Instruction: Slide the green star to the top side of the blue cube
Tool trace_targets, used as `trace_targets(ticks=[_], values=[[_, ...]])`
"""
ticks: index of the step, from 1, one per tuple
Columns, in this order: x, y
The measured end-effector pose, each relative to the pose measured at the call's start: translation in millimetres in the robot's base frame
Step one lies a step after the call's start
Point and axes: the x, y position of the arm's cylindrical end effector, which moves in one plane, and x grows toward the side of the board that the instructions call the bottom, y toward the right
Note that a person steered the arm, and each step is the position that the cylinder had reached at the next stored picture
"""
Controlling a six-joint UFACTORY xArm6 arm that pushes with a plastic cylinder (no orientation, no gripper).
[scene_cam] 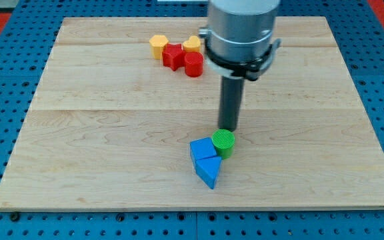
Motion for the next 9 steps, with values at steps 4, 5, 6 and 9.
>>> trace_targets(ticks=[4,5,6,9], values=[[-126,187],[-154,191],[-193,230],[-252,190]])
